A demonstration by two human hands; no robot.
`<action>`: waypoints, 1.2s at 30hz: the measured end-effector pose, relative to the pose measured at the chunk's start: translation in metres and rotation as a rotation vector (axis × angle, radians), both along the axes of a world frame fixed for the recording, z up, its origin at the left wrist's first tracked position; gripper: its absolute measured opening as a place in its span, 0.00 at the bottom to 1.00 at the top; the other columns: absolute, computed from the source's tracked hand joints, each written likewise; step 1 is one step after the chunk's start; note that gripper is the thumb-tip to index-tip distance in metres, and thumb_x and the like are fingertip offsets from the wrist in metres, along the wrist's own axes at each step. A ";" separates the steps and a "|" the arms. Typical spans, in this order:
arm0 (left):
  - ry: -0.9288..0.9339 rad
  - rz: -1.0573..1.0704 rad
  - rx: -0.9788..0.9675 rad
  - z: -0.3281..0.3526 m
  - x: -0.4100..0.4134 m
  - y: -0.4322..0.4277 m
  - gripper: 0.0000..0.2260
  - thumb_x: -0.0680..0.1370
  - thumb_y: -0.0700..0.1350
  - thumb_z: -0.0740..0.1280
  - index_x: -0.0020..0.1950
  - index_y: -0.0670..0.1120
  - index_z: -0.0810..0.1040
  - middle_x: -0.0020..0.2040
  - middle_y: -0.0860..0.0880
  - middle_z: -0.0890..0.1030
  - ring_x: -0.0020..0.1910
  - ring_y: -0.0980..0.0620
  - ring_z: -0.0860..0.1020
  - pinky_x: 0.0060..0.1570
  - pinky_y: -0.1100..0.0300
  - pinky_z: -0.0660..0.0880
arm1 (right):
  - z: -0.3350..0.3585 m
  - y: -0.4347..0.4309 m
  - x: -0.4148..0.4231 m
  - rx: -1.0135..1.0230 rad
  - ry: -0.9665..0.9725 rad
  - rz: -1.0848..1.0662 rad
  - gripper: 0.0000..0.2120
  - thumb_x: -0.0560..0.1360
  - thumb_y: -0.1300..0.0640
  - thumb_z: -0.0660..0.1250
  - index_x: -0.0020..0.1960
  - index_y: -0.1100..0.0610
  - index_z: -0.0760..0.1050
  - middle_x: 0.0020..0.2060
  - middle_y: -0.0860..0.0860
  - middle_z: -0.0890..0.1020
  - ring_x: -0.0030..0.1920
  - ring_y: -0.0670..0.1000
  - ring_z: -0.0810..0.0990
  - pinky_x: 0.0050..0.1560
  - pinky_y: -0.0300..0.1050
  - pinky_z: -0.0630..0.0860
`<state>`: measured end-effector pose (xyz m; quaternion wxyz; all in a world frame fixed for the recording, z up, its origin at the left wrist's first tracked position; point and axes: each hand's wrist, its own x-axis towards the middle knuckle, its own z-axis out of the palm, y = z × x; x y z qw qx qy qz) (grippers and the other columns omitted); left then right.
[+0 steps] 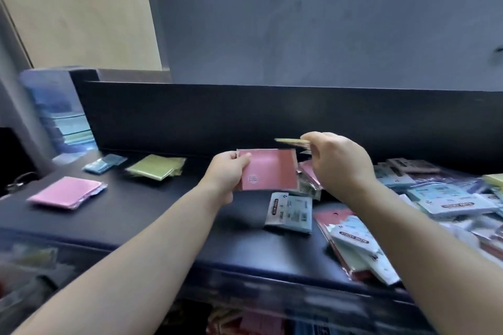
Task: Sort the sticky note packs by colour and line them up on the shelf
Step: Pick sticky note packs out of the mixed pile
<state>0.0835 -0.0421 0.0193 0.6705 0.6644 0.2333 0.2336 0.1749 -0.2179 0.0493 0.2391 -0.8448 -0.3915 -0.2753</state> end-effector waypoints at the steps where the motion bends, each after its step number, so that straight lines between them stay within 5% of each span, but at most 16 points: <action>1: 0.000 0.006 -0.001 -0.002 -0.008 0.012 0.08 0.81 0.42 0.61 0.45 0.42 0.77 0.40 0.44 0.80 0.35 0.47 0.79 0.40 0.55 0.77 | 0.000 0.011 -0.008 0.016 0.004 0.030 0.14 0.75 0.62 0.61 0.57 0.52 0.78 0.48 0.53 0.83 0.48 0.61 0.79 0.42 0.51 0.76; 13: 0.037 0.214 0.155 -0.010 -0.136 0.190 0.05 0.80 0.44 0.61 0.47 0.45 0.75 0.38 0.43 0.70 0.35 0.49 0.69 0.34 0.58 0.64 | -0.010 0.181 -0.094 0.073 0.212 0.241 0.13 0.76 0.62 0.64 0.55 0.51 0.82 0.50 0.50 0.84 0.52 0.53 0.79 0.53 0.47 0.76; 21: 0.102 0.361 0.294 -0.015 -0.194 0.294 0.08 0.78 0.40 0.63 0.39 0.45 0.75 0.36 0.46 0.74 0.33 0.49 0.71 0.25 0.65 0.69 | -0.030 0.266 -0.126 0.098 0.317 0.251 0.11 0.75 0.62 0.67 0.53 0.52 0.83 0.49 0.48 0.84 0.56 0.49 0.77 0.58 0.41 0.73; 25: 0.157 0.411 0.377 -0.021 -0.205 0.318 0.05 0.78 0.42 0.64 0.49 0.43 0.79 0.39 0.47 0.78 0.34 0.50 0.74 0.32 0.63 0.69 | -0.033 0.288 -0.130 0.196 0.566 0.319 0.11 0.76 0.62 0.66 0.52 0.51 0.83 0.50 0.46 0.83 0.52 0.44 0.79 0.51 0.30 0.71; 27: 0.231 0.415 0.450 -0.022 -0.209 0.327 0.08 0.77 0.42 0.64 0.53 0.42 0.79 0.41 0.46 0.79 0.34 0.48 0.75 0.33 0.62 0.69 | -0.038 0.297 -0.129 0.182 0.608 0.338 0.12 0.76 0.63 0.64 0.52 0.51 0.83 0.51 0.45 0.82 0.54 0.44 0.79 0.55 0.34 0.72; 32: 0.581 0.362 0.732 -0.027 -0.213 0.337 0.16 0.77 0.44 0.62 0.64 0.46 0.75 0.61 0.43 0.78 0.60 0.41 0.75 0.60 0.54 0.71 | -0.053 0.305 -0.114 -0.217 0.556 0.183 0.24 0.72 0.70 0.57 0.59 0.49 0.80 0.63 0.47 0.76 0.66 0.50 0.71 0.67 0.37 0.64; 36: 0.692 0.330 0.918 -0.029 -0.205 0.328 0.19 0.77 0.44 0.61 0.69 0.51 0.71 0.67 0.43 0.71 0.66 0.40 0.68 0.64 0.49 0.67 | -0.053 0.299 -0.114 -0.283 0.581 0.126 0.25 0.74 0.68 0.55 0.63 0.48 0.76 0.68 0.48 0.72 0.73 0.50 0.63 0.72 0.38 0.58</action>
